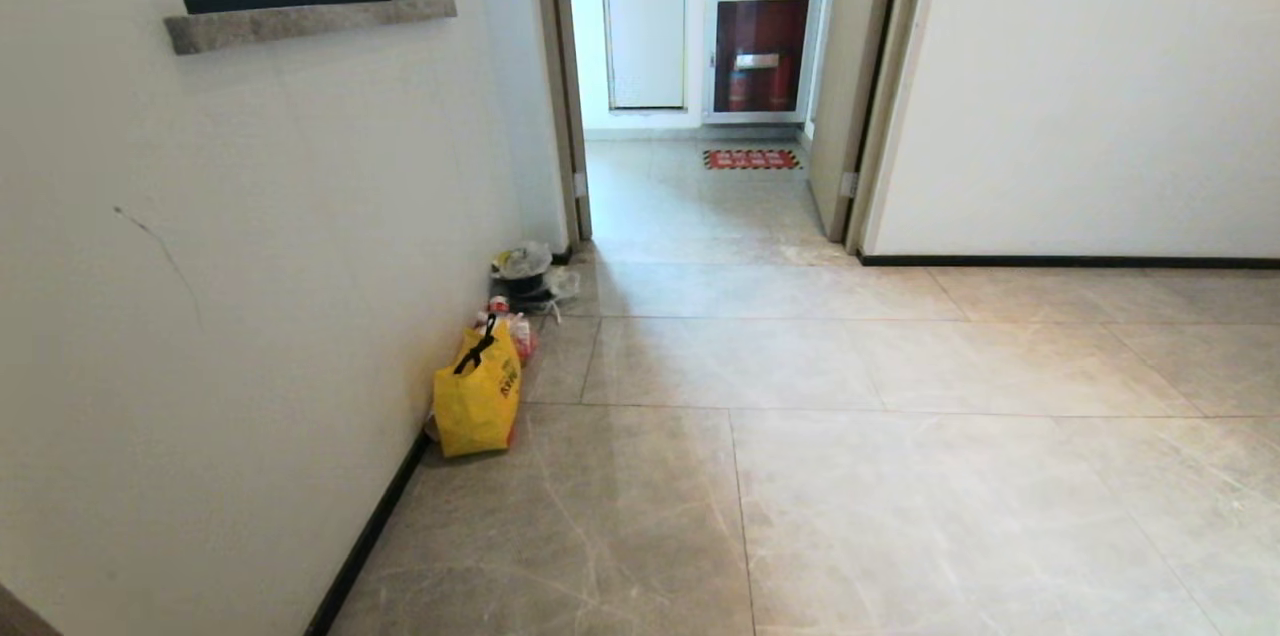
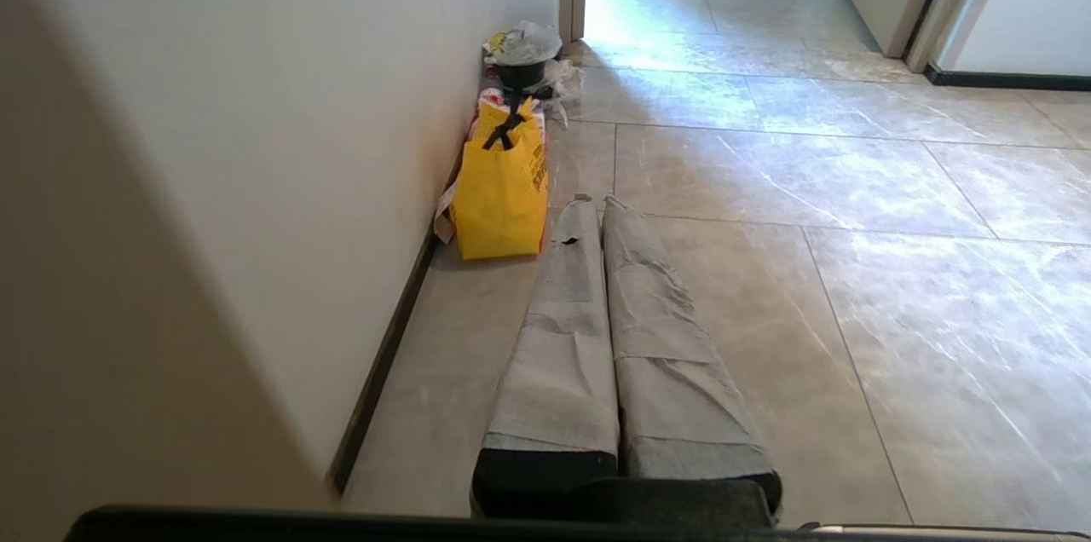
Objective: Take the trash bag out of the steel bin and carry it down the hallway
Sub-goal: Put the trash bag at the door
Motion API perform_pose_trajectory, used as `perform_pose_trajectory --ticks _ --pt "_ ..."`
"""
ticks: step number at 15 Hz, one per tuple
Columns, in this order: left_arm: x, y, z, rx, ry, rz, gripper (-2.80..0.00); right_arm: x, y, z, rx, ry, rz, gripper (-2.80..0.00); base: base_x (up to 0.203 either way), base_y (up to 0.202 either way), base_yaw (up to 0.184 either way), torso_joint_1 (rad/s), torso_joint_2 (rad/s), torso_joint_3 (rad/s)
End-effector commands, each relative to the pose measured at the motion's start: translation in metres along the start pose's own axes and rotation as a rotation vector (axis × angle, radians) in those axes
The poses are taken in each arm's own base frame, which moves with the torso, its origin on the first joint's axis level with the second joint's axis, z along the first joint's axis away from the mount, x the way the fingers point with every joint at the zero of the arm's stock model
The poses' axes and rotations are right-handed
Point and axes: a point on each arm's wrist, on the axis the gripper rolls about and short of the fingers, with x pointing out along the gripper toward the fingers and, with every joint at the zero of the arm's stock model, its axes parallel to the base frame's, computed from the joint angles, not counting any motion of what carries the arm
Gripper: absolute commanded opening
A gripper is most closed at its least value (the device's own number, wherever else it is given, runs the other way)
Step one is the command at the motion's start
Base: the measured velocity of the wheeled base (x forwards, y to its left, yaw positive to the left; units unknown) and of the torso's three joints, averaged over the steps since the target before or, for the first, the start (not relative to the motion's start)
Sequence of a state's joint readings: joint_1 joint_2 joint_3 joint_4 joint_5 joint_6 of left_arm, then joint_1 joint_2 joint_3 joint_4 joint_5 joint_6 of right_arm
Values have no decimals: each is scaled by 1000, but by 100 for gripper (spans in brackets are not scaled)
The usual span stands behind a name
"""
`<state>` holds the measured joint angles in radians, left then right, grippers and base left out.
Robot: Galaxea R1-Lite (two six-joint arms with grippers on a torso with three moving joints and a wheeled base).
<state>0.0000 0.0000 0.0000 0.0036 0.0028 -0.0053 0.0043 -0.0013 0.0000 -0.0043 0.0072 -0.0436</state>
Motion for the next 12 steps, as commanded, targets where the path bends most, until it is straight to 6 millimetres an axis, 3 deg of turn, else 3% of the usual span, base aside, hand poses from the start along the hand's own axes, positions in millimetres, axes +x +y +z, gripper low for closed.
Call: perform_pose_trajectory --ticks 1,12 --pt "0 0 0 -1 1 0 -280 0 0 0 -1 1 1 -280 209 0 -2 -1 3 2" --pt "0 0 0 -1 1 0 -280 0 0 0 -1 1 1 -280 192 0 0 2 1 2"
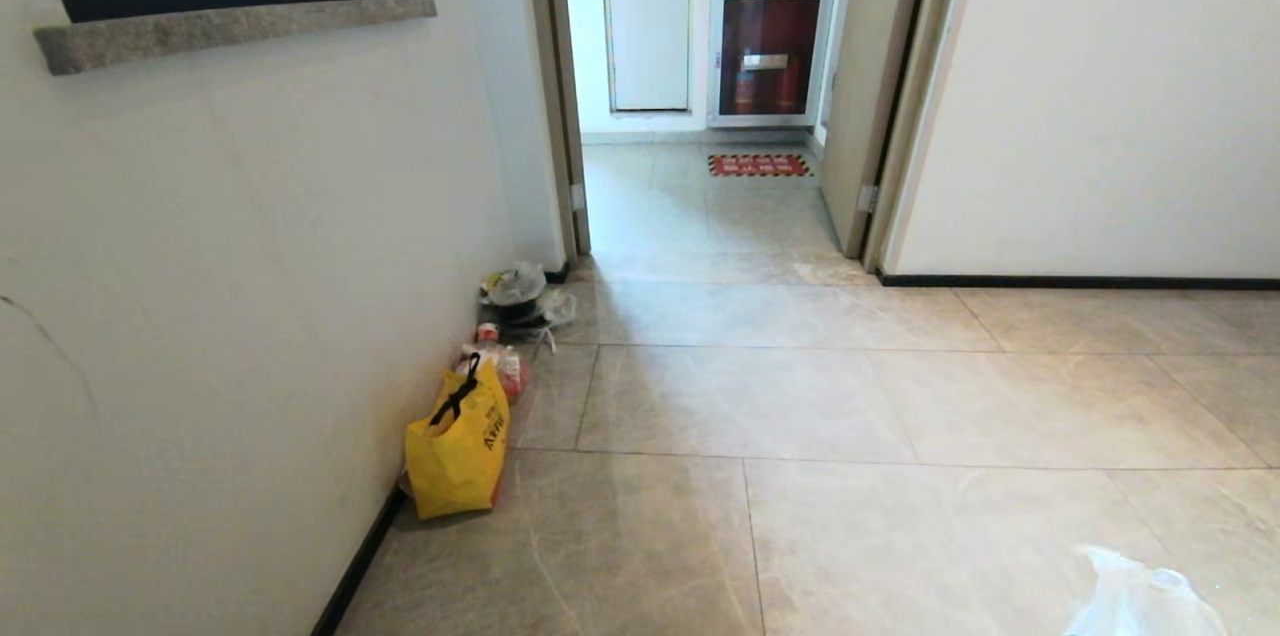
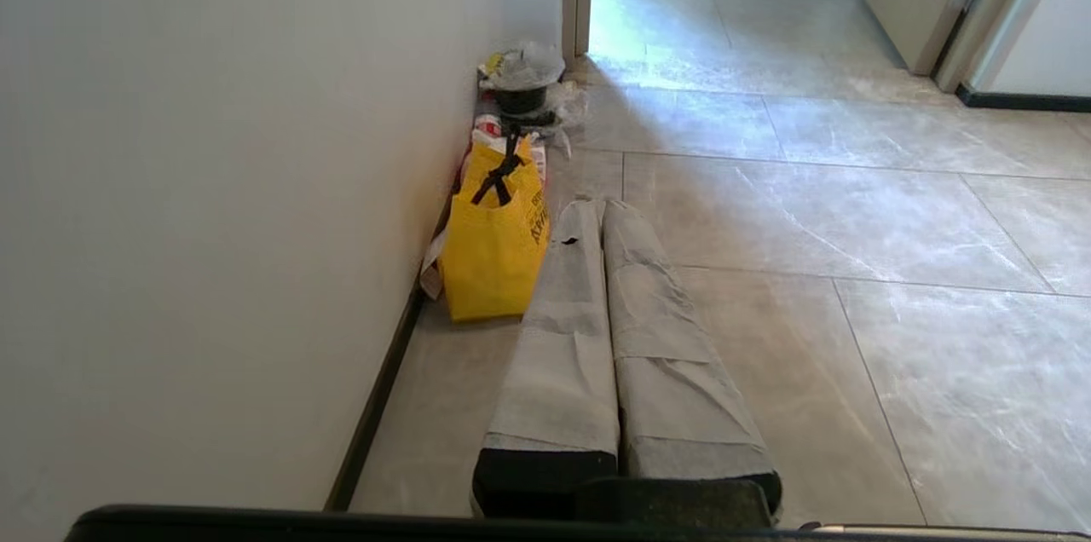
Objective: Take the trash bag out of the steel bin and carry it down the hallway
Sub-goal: Put the trash bag at the door
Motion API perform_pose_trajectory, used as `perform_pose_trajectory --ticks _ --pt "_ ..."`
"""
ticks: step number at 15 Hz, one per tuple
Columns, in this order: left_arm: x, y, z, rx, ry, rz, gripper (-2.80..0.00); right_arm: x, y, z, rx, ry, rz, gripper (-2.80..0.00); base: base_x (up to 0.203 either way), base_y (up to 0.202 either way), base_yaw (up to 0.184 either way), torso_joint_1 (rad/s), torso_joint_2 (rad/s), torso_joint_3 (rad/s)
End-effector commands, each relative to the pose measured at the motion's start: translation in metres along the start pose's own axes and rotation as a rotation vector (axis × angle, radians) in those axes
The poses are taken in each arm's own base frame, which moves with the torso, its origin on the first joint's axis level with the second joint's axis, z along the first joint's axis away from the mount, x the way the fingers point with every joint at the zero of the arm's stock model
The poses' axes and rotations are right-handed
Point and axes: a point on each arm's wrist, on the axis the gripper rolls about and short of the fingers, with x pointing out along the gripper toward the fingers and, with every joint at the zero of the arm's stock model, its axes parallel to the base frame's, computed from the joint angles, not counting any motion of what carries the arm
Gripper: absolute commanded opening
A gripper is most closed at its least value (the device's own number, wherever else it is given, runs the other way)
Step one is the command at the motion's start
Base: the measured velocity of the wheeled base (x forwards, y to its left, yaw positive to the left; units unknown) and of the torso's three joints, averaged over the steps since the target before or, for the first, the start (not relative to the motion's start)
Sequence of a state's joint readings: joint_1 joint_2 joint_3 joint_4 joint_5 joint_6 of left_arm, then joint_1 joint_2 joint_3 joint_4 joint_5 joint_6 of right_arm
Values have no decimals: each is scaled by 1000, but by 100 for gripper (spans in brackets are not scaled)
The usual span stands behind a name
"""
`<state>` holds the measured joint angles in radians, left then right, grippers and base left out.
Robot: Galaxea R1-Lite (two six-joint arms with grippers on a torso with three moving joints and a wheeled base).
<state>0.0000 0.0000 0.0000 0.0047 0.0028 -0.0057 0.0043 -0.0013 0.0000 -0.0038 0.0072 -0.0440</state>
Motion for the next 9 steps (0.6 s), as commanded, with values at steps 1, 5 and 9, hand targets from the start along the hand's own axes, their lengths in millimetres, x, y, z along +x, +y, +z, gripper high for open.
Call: perform_pose_trajectory --ticks 1,5,9 --pt "0 0 0 0 0 0 -280 0 0 0 0 0 1 -280 188 0 0 2 12 7" --pt "0 0 0 0 0 0 -280 0 0 0 0 0 1 -280 185 0 1 2 1 4" --pt "0 0 0 0 0 0 -280 0 0 0 0 0 1 -280 191 0 -1 2 5 2"
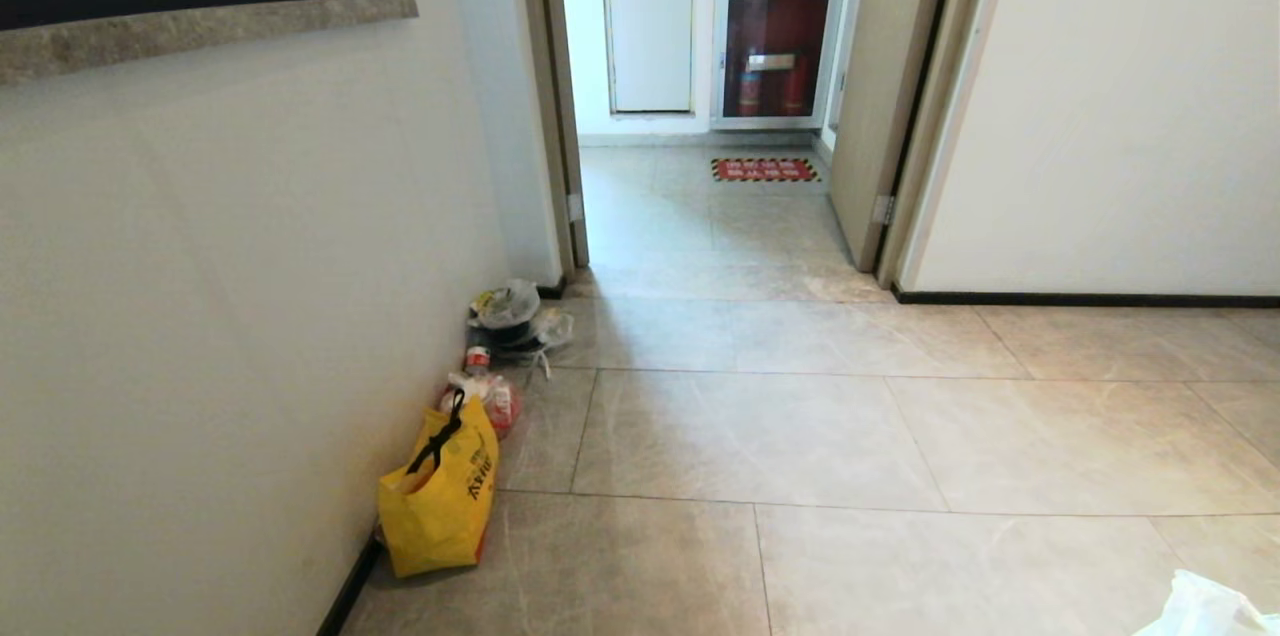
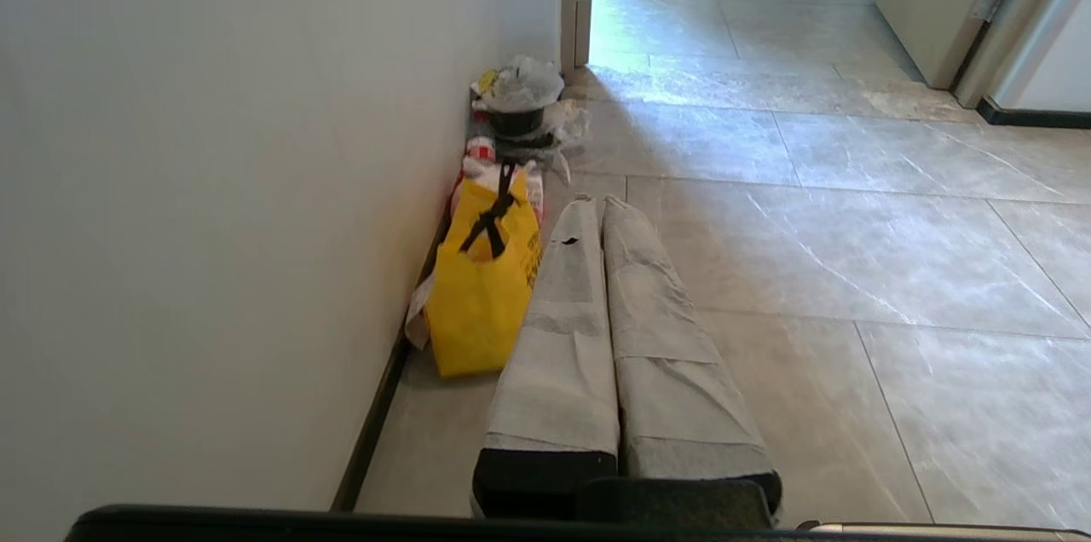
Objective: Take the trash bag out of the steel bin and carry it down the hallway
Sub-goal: Put the trash bag at the door
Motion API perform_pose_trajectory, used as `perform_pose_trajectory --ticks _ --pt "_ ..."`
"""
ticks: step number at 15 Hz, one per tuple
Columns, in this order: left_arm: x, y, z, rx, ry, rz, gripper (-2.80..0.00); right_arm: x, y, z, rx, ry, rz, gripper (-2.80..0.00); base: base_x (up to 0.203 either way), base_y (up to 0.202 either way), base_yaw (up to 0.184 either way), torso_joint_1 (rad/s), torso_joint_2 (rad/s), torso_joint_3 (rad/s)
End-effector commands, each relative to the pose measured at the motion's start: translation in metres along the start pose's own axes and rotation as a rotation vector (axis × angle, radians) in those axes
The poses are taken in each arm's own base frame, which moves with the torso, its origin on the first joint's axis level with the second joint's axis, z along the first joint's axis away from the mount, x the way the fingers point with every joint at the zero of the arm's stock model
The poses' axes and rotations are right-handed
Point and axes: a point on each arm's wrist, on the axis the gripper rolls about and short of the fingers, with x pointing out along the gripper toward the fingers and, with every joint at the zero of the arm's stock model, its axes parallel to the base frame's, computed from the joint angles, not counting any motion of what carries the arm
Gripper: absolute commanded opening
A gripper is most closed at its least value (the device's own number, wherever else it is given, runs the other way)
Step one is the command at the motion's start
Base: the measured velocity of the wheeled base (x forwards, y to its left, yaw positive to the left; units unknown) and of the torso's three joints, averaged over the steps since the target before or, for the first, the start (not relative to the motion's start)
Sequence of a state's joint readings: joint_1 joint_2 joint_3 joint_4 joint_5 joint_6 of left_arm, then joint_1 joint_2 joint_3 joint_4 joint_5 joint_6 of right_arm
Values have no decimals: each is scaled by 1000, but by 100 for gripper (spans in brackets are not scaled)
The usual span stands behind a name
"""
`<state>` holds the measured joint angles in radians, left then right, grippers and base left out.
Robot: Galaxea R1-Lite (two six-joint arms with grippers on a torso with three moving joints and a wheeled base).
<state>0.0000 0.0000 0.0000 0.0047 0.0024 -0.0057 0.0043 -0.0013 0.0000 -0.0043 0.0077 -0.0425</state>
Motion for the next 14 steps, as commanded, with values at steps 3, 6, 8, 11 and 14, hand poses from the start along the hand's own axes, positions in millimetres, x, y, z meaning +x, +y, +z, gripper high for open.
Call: perform_pose_trajectory --ticks 3,6,8,11,14 --pt "0 0 0 0 0 1 -280 0 0 0 0 1 0 -280 194 0 1 2 2 3" --pt "0 0 0 0 0 1 -280 0 0 0 0 1 0 -280 193 0 1 0 2 3" --pt "0 0 0 0 0 1 -280 0 0 0 0 1 0 -280 194 0 -1 4 1 1" --pt "0 0 0 0 0 1 -280 0 0 0 0 1 0 -280 192 0 2 2 5 3" --pt "0 0 0 0 0 1 -280 0 0 0 0 1 0 -280 197 0 1 6 4 5"
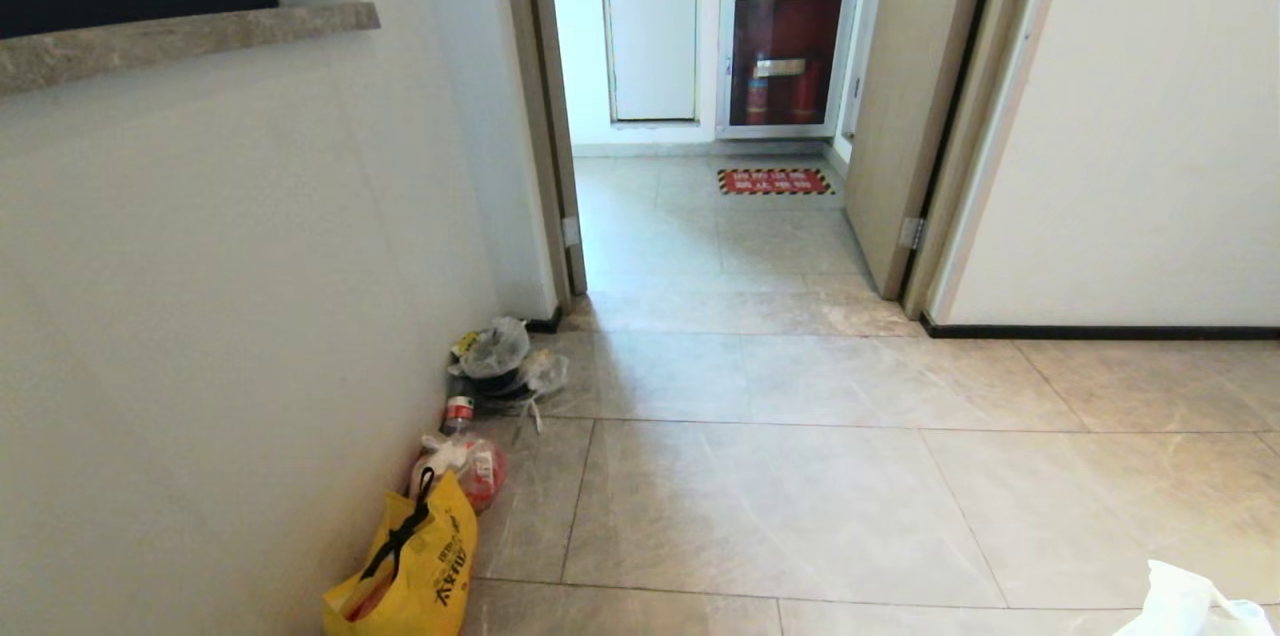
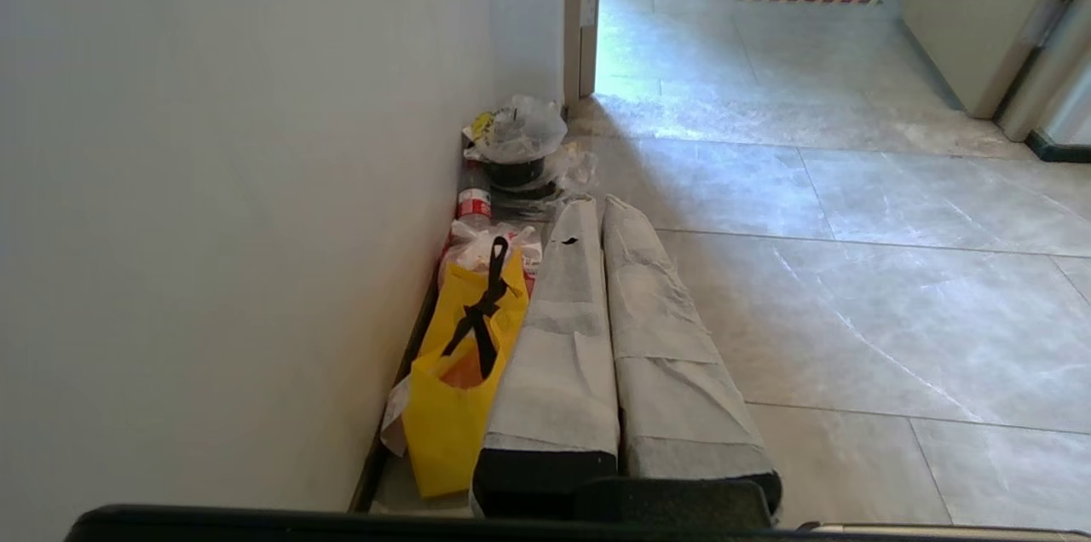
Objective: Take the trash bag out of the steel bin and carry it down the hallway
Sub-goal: Put the trash bag at the door
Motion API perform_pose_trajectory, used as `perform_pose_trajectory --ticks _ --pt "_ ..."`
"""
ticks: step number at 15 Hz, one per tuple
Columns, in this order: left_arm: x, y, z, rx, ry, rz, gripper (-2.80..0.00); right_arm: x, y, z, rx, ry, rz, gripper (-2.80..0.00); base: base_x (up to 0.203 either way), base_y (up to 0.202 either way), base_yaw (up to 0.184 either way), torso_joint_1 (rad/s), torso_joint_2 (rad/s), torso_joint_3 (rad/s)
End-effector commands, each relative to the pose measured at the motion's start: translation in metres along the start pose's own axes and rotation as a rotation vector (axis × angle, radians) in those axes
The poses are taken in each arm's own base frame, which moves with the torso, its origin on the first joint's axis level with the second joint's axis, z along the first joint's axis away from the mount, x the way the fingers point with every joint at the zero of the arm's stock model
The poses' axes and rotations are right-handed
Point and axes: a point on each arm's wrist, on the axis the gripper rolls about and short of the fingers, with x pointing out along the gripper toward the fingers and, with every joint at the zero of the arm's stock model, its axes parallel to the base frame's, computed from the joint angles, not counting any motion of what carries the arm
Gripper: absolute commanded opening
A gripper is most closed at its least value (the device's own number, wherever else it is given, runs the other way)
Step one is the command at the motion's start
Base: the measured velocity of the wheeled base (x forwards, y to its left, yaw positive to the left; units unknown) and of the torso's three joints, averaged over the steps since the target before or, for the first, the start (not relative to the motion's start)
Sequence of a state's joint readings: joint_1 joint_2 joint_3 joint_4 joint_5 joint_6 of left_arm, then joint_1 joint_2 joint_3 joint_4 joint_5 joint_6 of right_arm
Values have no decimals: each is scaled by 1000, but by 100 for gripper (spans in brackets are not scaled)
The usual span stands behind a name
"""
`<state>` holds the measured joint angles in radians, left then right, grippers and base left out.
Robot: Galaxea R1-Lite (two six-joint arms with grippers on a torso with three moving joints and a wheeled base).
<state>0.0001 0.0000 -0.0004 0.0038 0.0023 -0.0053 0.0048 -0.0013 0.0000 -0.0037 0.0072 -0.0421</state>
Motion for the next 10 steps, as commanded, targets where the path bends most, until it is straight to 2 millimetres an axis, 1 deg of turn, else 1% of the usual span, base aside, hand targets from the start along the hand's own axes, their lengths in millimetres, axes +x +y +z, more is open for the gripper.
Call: perform_pose_trajectory --ticks 1,7,8,10 --pt "0 0 0 -1 1 1 -280 0 0 0 -1 1 0 -280 186 0 -1 2 4 0" --pt "0 0 0 -1 3 1 -280 0 0 0 -1 0 0 -280 192 0 1 2 2 2" --pt "0 0 0 -1 1 1 -280 0 0 0 -1 2 0 -280 123 0 0 5 6 2" --pt "0 0 0 -1 1 1 -280 0 0 0 -1 0 0 -280 0 0 0 0 0 0"
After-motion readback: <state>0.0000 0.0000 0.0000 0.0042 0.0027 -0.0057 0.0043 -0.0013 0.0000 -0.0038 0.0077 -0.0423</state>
